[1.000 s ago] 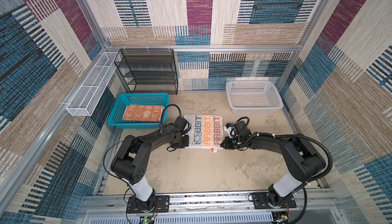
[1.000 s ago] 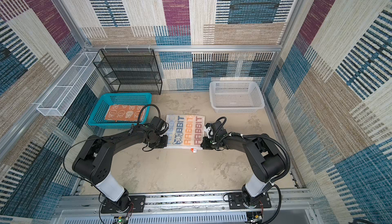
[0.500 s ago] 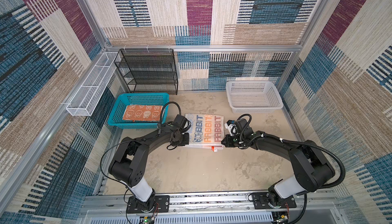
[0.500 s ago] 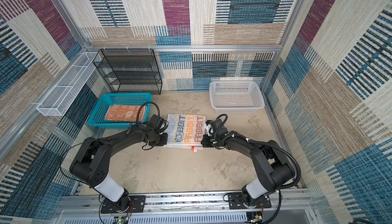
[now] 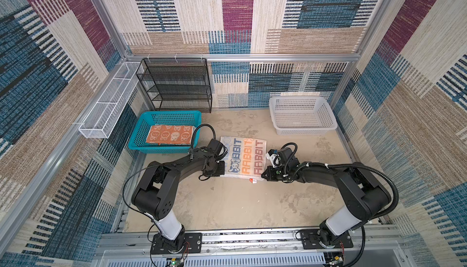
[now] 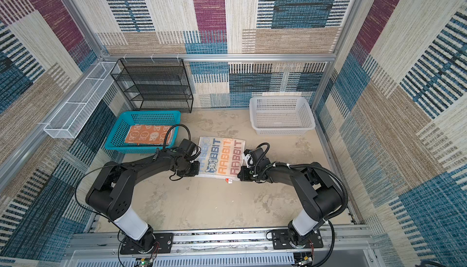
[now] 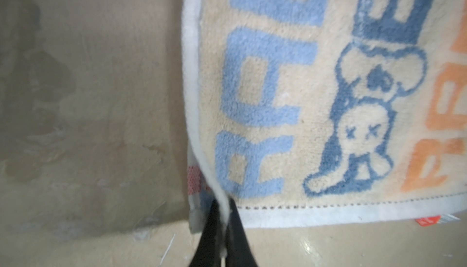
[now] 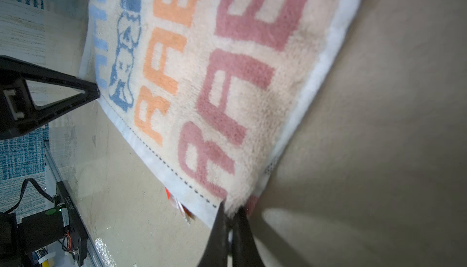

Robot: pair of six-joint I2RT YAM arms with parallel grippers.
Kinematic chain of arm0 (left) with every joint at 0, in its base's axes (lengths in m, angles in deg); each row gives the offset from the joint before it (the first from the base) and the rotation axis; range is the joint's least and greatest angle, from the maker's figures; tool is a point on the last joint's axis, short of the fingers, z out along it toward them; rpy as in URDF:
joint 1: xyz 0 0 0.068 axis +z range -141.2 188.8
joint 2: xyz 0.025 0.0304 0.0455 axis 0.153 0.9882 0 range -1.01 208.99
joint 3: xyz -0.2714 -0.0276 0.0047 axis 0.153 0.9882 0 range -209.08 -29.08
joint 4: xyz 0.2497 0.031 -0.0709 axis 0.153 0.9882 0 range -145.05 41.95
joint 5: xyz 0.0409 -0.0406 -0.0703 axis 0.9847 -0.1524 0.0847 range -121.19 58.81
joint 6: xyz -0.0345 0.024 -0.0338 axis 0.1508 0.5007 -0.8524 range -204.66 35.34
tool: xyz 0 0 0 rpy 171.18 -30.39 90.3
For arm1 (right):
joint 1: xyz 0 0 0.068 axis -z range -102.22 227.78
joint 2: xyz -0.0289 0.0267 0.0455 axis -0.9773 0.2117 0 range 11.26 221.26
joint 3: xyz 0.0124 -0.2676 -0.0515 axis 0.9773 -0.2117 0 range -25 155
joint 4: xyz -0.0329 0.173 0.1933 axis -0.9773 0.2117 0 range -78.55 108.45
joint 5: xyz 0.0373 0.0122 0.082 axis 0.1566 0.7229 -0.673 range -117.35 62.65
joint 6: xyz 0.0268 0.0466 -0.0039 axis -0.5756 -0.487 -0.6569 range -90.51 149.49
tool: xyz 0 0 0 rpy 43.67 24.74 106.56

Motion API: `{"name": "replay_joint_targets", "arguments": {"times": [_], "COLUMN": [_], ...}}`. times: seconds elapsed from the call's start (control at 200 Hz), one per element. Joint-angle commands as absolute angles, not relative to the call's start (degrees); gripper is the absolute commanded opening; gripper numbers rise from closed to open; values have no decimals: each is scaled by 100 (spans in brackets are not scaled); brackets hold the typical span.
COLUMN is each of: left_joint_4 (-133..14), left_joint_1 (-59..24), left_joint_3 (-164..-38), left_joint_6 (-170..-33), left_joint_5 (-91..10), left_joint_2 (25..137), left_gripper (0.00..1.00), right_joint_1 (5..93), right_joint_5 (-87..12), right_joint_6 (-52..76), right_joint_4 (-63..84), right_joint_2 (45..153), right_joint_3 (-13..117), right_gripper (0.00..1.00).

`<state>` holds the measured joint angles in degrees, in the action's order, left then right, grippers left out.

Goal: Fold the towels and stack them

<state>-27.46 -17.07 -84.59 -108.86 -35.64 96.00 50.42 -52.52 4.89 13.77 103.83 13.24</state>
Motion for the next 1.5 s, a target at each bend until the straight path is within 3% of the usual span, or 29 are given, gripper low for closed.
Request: {"name": "replay_joint_targets", "arguments": {"times": [0.0, 0.326, 0.566, 0.716, 1.287, 1.493], "left_joint_4": [-2699, -2448, -2474, -2497, -2729, -2730], "left_joint_1": [-1695, -1695, -1695, -1695, -1709, -1713], "left_joint_3": [-8454, -8596, -8550, -8569, -8384, -8349], "left_joint_6": [-10838, -10820, -10812, -10812, -10900, -10921], "left_joint_5": [-3321, -3150, -3180, -3306, -3847, -3910], "left_joint_2": [9663, 9412, 9470, 9565, 9327, 9157], "left_gripper": [0, 0, 0, 0, 21, 42], "right_joint_1": [5043, 5037, 5031, 5033, 5035, 5035], "right_joint_5": [-4871, -4768, -4845, -4825, -4834, -4811], "right_joint_6": [460, 503, 488, 494, 514, 532], "right_joint_4": [1766, 1910, 1839, 1896, 2022, 2119], "right_joint_2": [10461, 10369, 10376, 10302, 10123, 10004], "right_joint_3": [1323, 1425, 1370, 1398, 1592, 1675], "right_gripper": [6, 12, 29, 30, 37, 37]}}
